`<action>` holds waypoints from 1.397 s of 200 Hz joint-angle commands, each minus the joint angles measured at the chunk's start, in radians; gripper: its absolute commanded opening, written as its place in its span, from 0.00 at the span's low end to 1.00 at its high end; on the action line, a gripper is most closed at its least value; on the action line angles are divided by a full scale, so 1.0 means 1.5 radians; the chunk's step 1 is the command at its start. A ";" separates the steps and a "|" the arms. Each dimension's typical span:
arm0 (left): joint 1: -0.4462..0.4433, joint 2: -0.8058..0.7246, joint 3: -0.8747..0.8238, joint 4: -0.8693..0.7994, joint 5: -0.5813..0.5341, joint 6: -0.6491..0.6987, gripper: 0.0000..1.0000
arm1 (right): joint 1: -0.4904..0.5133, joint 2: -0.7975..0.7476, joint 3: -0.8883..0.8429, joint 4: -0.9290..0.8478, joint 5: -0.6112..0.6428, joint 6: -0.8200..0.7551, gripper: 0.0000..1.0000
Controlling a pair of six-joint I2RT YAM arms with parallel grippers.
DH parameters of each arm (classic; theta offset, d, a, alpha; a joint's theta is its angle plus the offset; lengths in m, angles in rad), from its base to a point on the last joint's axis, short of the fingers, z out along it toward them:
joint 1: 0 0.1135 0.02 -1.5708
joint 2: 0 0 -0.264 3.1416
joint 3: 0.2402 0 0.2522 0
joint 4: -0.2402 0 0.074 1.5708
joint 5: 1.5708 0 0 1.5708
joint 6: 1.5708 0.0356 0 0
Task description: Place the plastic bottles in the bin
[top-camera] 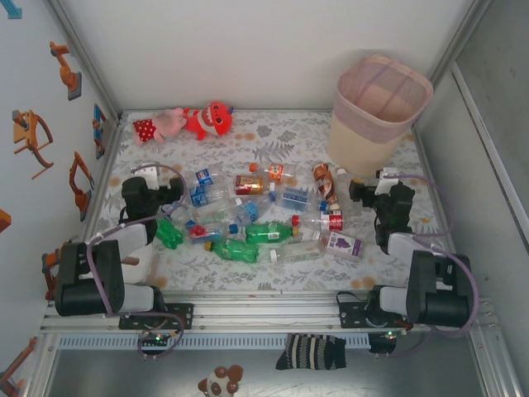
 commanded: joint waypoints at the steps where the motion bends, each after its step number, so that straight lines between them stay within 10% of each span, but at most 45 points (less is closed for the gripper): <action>1: -0.017 -0.033 0.054 -0.153 -0.065 -0.048 0.97 | -0.002 -0.047 0.041 -0.128 0.036 0.046 0.94; 106: -0.030 -0.059 0.265 -0.708 -0.065 -0.249 0.97 | -0.001 -0.119 0.145 -0.468 0.018 0.151 0.84; 197: 0.128 -0.029 0.280 -0.779 0.058 -0.274 0.88 | -0.002 -0.136 0.146 -0.469 0.011 0.153 0.84; 279: 0.179 0.126 0.319 -0.743 0.100 -0.286 0.57 | -0.001 -0.143 0.150 -0.474 0.010 0.151 0.84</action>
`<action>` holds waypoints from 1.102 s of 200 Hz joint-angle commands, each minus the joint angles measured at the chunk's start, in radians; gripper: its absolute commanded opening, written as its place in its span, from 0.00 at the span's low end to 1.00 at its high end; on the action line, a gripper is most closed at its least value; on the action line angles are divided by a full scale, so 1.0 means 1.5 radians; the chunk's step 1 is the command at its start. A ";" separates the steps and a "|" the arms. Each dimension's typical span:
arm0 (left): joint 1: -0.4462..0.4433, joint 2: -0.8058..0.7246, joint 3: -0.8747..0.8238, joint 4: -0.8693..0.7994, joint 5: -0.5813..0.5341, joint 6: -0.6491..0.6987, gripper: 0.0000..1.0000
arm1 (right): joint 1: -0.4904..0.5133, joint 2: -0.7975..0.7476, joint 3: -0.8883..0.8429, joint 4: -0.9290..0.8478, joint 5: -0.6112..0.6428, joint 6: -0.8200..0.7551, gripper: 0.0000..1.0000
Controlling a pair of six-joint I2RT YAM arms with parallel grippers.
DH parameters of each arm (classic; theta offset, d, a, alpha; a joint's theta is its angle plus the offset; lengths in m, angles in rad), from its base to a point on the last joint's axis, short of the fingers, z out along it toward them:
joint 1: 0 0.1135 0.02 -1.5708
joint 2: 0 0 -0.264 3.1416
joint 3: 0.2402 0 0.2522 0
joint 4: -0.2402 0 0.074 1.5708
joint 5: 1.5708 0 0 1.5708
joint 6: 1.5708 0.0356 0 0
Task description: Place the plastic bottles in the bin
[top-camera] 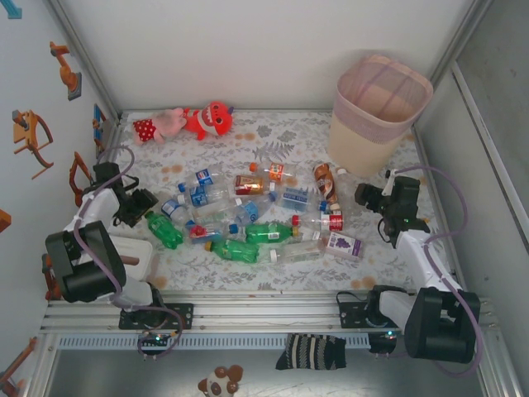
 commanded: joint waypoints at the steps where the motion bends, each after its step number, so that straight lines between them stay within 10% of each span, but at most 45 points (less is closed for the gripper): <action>1: 0.004 0.025 0.026 0.001 0.003 -0.006 0.56 | -0.001 -0.016 0.022 -0.008 -0.011 0.007 0.84; 133: 0.023 0.098 0.036 0.032 0.014 -0.009 0.35 | -0.002 -0.034 0.028 -0.019 -0.009 0.003 0.82; 220: 0.023 -0.032 0.049 -0.011 0.031 0.017 0.21 | 0.001 -0.114 0.073 -0.099 -0.025 0.015 0.79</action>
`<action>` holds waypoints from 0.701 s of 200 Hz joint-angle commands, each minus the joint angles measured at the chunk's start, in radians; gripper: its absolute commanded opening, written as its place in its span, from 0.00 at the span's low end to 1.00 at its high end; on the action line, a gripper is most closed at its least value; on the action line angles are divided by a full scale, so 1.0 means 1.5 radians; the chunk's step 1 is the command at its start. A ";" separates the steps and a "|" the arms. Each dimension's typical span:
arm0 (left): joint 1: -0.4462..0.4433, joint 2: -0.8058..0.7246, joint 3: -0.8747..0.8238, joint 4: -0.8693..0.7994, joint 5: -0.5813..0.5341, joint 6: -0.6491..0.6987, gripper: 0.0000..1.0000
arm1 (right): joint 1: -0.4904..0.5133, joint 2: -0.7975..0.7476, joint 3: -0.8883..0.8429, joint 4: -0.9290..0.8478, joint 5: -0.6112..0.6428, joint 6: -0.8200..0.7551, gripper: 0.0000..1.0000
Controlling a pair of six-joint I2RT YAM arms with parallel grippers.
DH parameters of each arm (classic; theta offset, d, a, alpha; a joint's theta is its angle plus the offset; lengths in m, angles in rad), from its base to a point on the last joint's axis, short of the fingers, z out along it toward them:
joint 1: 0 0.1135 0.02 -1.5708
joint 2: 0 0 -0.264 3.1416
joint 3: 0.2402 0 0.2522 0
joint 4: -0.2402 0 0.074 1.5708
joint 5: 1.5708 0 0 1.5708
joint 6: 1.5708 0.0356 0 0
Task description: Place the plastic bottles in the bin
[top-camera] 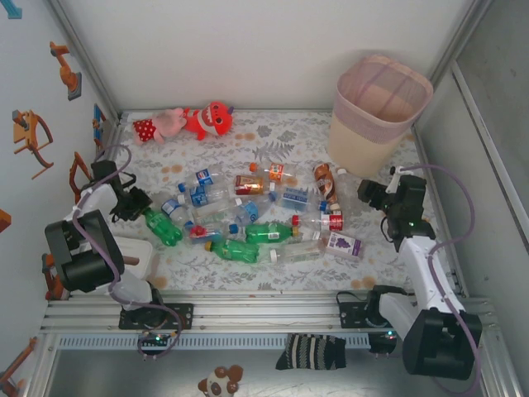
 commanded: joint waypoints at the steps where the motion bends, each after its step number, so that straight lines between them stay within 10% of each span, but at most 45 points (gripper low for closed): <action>1: 0.004 -0.064 0.027 -0.034 0.025 0.024 0.21 | 0.001 -0.036 0.041 -0.042 -0.014 0.010 0.79; 77: -0.013 -0.276 0.041 0.041 0.276 0.089 0.17 | 0.039 -0.074 0.125 -0.074 -0.191 0.028 0.77; 140: -0.192 -0.344 0.114 0.134 0.349 0.092 0.13 | 0.237 -0.033 0.222 -0.051 -0.254 -0.002 0.76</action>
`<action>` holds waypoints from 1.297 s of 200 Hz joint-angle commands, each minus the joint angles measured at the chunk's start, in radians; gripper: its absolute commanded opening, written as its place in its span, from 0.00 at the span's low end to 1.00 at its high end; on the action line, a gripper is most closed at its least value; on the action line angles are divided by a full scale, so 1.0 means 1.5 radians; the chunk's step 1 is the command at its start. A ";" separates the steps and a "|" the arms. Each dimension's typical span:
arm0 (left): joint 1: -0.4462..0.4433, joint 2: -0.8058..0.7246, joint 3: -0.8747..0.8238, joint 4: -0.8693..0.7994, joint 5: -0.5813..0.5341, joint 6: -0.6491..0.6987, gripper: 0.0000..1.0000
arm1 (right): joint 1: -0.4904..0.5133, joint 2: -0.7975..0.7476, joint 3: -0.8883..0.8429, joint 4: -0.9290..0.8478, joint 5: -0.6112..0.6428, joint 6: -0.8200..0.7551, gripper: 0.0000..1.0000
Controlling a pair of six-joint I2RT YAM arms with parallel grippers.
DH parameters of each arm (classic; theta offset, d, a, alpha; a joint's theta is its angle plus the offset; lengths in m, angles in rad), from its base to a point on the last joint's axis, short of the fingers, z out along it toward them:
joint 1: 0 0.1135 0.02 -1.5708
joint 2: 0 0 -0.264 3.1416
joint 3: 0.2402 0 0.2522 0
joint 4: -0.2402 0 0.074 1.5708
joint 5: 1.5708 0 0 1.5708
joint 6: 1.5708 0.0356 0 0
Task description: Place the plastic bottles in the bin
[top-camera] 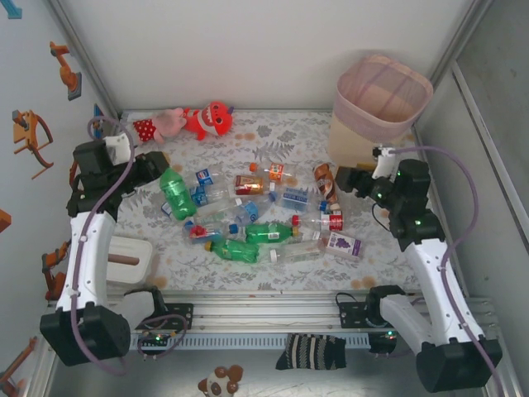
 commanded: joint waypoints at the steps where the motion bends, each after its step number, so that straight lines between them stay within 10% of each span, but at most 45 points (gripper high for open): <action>1: -0.059 -0.027 0.040 0.066 0.057 0.017 0.13 | 0.084 0.013 0.050 0.017 -0.041 -0.025 0.76; 125: -0.344 -0.029 0.115 0.332 0.075 0.001 0.00 | 0.400 0.168 0.184 0.222 -0.082 -0.059 0.83; 199: -0.435 0.006 0.173 0.346 0.079 0.029 0.00 | 0.452 0.234 0.217 0.297 -0.108 -0.070 0.87; 259: -0.475 0.011 0.197 0.313 0.079 0.065 0.00 | 0.460 0.230 0.217 0.307 -0.130 -0.072 0.69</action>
